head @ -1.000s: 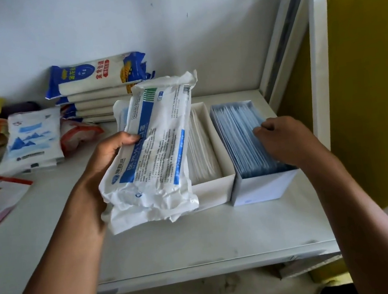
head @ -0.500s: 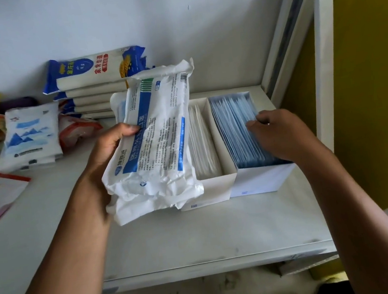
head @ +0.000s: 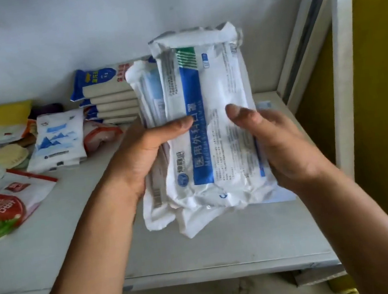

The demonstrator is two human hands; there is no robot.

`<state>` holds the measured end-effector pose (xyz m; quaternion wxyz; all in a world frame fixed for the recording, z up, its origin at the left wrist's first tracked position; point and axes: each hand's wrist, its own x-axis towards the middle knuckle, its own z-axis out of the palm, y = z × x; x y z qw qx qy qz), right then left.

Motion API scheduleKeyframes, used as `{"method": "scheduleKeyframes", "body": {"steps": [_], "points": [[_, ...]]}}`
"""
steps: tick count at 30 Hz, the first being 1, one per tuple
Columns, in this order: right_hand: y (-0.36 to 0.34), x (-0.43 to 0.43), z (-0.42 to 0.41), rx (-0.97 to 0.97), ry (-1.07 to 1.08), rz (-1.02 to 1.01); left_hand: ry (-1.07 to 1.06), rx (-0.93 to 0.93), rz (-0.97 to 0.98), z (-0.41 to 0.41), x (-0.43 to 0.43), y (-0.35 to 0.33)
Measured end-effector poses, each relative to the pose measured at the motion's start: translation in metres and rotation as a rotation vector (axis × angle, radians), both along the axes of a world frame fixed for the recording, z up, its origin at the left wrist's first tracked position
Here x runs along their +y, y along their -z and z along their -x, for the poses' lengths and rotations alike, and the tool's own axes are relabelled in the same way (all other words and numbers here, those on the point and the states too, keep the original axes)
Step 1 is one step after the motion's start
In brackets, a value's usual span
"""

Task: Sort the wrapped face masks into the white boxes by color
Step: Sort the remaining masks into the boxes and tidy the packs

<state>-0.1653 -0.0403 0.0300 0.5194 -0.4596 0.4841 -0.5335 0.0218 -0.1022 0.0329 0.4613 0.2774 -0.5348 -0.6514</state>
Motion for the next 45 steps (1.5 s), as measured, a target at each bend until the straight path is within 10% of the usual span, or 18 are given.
{"method": "scheduleKeyframes", "body": {"steps": [7,18,28,37,42,45], "points": [[0.003,0.002,-0.012,-0.325,0.09,-0.092,-0.058,0.246,-0.2,0.004,0.015,0.009],[0.005,-0.01,0.017,-0.393,0.259,-0.166,-0.306,-0.011,-0.042,-0.019,-0.001,0.012],[-0.002,-0.008,0.052,-0.391,0.262,-0.164,-0.357,-0.472,-0.3,-0.093,-0.049,0.034],[-0.001,-0.01,0.058,-0.366,0.238,-0.175,-0.625,-1.065,0.196,-0.052,-0.033,0.042],[-0.001,-0.008,0.056,-0.36,0.203,-0.169,-0.118,-0.85,-0.046,-0.025,-0.023,0.042],[-0.001,-0.008,0.057,-0.368,0.219,-0.162,0.023,-1.08,-0.073,-0.033,-0.031,0.064]]}}
